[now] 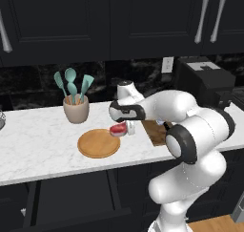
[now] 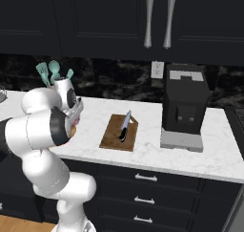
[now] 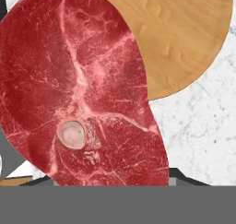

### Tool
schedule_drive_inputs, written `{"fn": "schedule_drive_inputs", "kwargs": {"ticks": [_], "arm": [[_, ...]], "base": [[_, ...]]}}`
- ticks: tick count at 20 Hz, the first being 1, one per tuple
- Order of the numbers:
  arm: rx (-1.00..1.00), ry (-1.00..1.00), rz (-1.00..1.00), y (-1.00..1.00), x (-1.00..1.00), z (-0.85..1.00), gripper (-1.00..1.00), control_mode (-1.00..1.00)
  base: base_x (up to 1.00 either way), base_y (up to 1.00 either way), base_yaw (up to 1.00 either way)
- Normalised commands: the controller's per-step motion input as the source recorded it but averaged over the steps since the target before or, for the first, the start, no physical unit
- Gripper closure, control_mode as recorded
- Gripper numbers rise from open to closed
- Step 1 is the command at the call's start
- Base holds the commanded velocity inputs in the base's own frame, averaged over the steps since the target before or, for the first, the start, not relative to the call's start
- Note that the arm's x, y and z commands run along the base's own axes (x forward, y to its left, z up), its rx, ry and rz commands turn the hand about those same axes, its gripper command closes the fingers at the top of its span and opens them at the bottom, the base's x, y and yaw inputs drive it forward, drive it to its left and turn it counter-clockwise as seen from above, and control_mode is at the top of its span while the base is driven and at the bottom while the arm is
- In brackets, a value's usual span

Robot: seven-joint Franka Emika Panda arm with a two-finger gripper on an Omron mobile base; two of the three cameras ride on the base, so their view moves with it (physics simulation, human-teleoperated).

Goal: Pick up the knife from the drawer and place it on the cutting board. Then place the meat from the plate to the cutting board.

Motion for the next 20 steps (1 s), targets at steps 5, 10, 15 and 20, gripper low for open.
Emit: {"fn": "schedule_drive_inputs", "kwargs": {"ticks": [5,10,15,20], "arm": [[0.0,0.0,-0.17,-0.76,0.0,0.04,1.0,-1.0],[0.0,0.0,-0.19,-0.76,0.01,0.01,1.0,-1.0],[0.0,0.0,-0.21,-0.76,0.23,0.0,1.0,-1.0],[0.0,0.0,-0.17,-0.55,0.28,0.0,1.0,-1.0]], "base": [[0.0,0.0,0.0],[0.0,0.0,0.0],[0.0,0.0,0.0],[0.0,0.0,0.0]]}}
